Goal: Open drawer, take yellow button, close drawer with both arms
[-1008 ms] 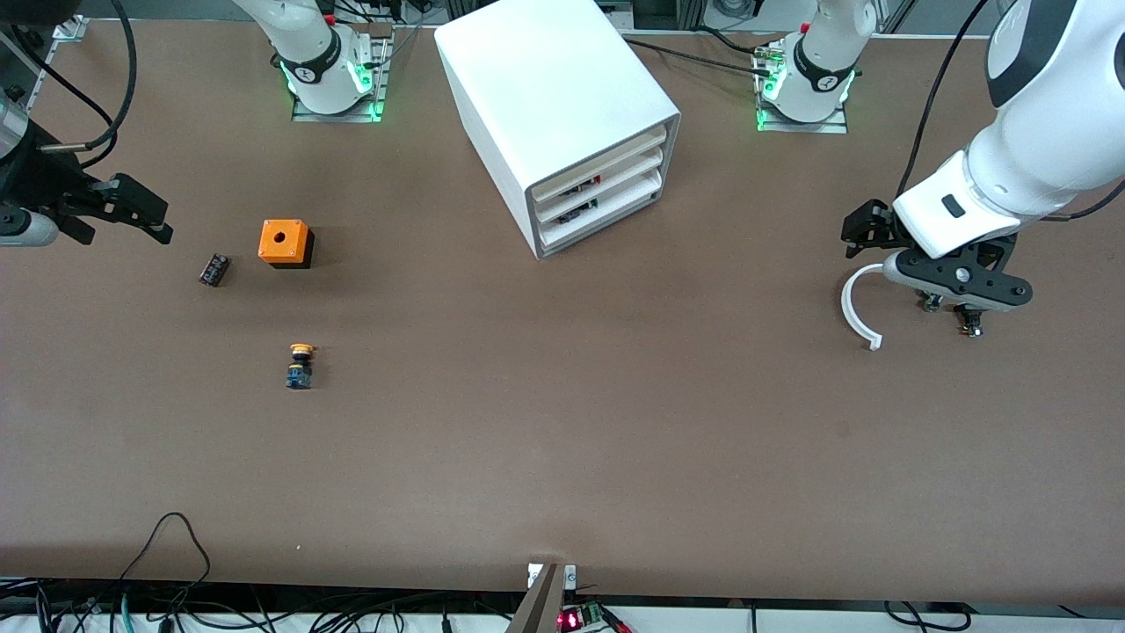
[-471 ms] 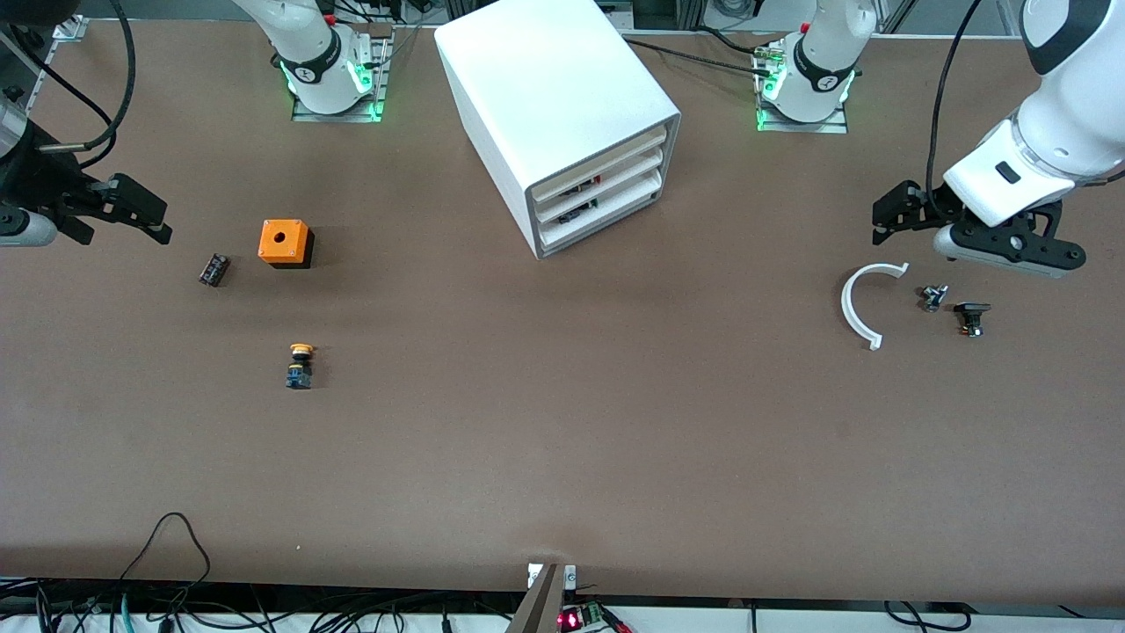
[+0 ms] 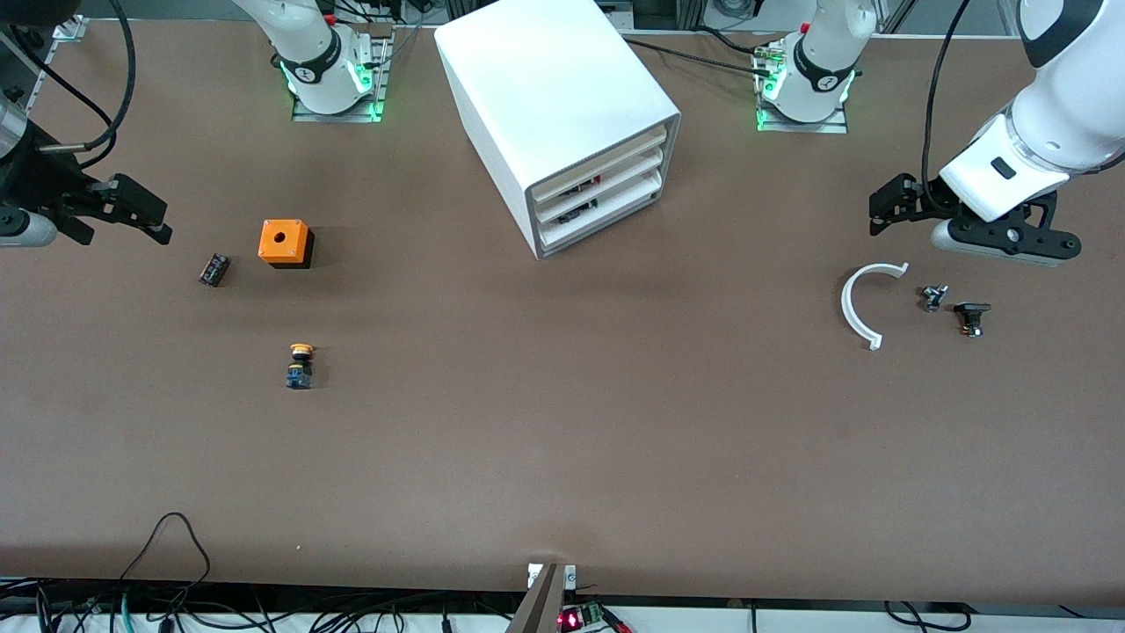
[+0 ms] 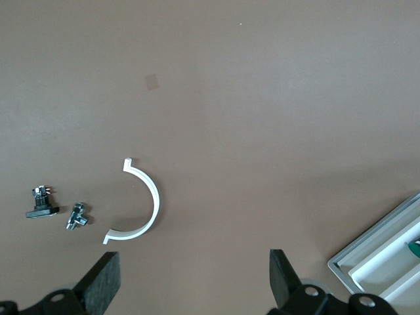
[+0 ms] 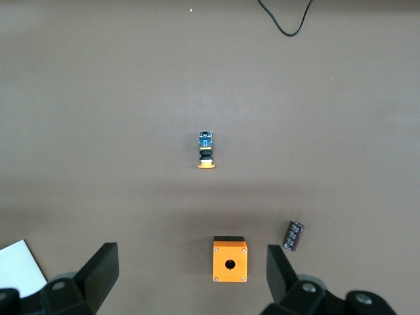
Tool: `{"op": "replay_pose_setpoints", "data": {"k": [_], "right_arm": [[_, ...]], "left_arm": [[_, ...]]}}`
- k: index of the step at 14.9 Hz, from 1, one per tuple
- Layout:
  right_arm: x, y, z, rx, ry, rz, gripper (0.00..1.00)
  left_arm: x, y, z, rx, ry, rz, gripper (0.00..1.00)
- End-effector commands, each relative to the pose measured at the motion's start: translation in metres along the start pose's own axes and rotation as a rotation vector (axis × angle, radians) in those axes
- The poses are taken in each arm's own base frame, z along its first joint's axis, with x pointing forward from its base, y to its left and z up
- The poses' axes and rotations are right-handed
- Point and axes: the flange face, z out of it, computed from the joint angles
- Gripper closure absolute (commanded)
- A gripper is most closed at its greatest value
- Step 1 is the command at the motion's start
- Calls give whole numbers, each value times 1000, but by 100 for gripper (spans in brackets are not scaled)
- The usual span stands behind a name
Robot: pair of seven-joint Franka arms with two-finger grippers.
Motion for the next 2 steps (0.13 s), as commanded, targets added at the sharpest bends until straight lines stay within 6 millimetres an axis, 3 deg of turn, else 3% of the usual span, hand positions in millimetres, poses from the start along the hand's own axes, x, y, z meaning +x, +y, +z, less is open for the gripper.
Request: {"op": "replay_pose_setpoints", "data": {"k": [1,2], "right_arm": [[3,1,-5,-8,5,-3,0],[3,1,-5,-8,5,-3,0]], "left_arm": [[-8,3,-5,-11,-7,-9,0],[-8,3,-5,-11,-9,-10,0]]}}
